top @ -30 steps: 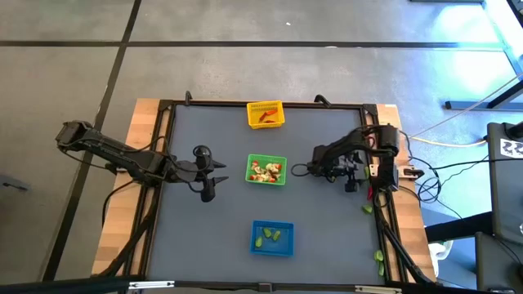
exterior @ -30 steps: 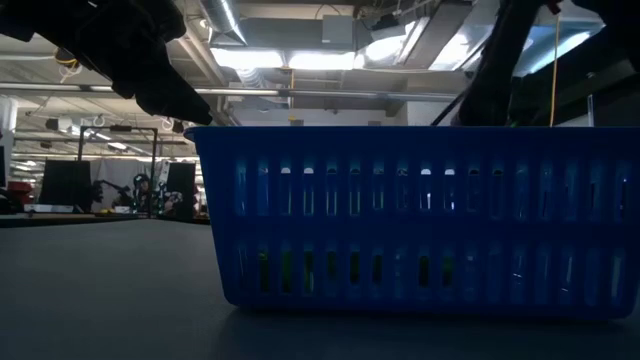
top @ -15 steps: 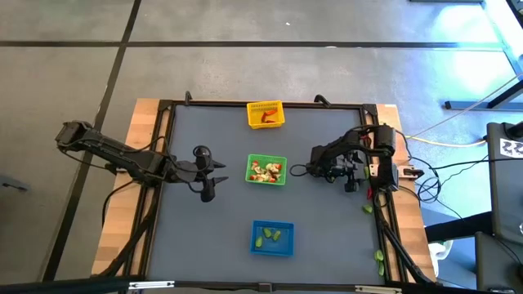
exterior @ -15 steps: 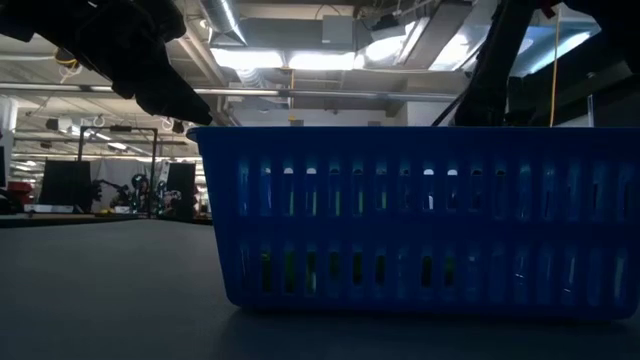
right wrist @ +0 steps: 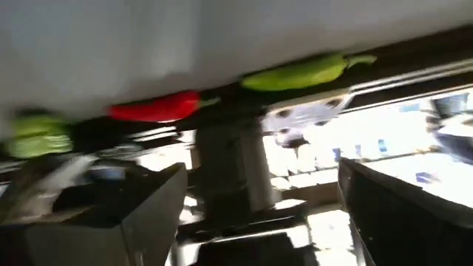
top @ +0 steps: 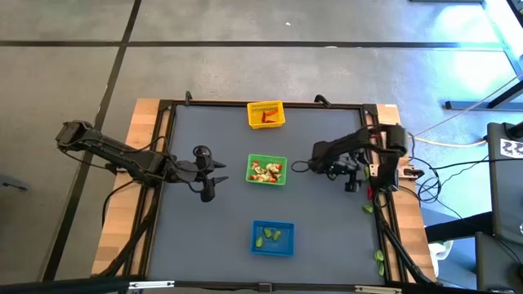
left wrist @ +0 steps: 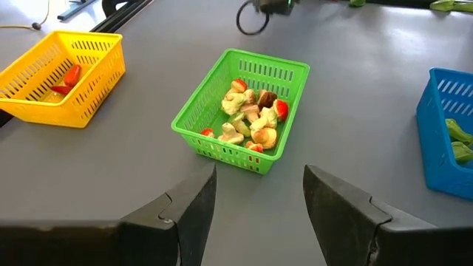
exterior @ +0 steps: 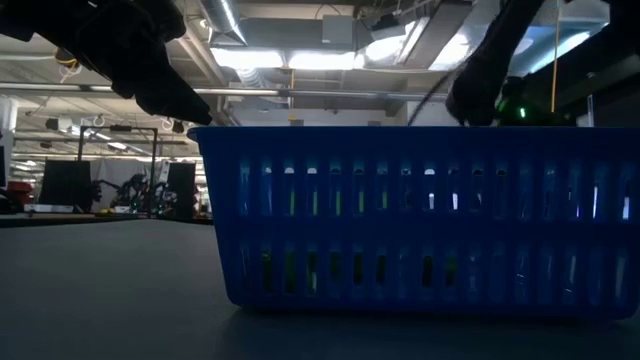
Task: Sort produce into baskets
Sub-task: Put the green chili pepper into the blue bin
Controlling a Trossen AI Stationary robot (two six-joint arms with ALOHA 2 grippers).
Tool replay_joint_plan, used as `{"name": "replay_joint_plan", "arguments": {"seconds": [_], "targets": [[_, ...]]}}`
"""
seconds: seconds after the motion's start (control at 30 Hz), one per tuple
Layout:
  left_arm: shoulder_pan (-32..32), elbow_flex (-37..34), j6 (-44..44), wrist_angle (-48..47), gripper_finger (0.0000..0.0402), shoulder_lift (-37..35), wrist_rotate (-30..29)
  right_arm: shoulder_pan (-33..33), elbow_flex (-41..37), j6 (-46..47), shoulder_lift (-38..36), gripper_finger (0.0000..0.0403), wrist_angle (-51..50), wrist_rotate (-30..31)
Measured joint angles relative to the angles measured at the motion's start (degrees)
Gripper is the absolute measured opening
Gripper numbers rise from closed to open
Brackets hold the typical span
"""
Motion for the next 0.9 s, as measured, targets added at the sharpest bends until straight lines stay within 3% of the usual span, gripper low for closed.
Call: {"name": "replay_joint_plan", "arguments": {"seconds": [0.17,0.43,0.73,0.9], "targets": [[0.0,0.0,-0.02,0.02,0.02,0.0,0.0,3.06,1.86,6.01,-7.2,0.0346,-2.18,-8.09],[0.0,0.0,0.22,0.07,0.02,0.0,0.0,17.65,3.6,14.64,-10.02,0.0346,1.2,-20.62],[0.0,0.0,0.24,0.07,0.02,0.0,0.0,28.7,1.32,24.03,-10.02,0.0344,8.8,-24.32],[0.0,0.0,-0.4,0.03,0.02,0.0,0.0,29.96,-2.5,26.78,-10.04,0.0307,10.43,-25.5]]}}
